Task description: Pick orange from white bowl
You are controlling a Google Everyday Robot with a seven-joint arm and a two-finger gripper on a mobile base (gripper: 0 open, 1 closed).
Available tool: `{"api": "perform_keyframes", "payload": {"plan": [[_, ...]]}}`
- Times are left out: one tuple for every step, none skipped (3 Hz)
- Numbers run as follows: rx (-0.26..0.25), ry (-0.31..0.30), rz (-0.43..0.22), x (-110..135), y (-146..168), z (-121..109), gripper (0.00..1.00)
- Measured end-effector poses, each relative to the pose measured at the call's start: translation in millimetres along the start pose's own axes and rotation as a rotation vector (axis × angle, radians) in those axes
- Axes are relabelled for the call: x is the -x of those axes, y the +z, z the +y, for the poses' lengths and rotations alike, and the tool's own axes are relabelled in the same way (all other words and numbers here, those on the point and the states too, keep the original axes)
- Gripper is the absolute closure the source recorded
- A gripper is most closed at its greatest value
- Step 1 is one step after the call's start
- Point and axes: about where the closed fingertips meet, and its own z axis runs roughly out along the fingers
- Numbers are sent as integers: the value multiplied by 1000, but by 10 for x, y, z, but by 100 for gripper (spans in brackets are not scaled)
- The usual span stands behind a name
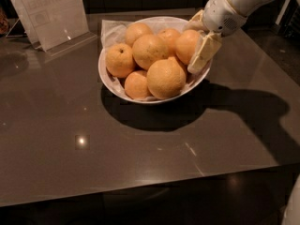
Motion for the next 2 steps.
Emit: {"api": "perform_keyframes", "payload": {"plan": [[0, 0, 0, 0, 0, 0, 42], [0, 0, 0, 0, 0, 0, 65]]}}
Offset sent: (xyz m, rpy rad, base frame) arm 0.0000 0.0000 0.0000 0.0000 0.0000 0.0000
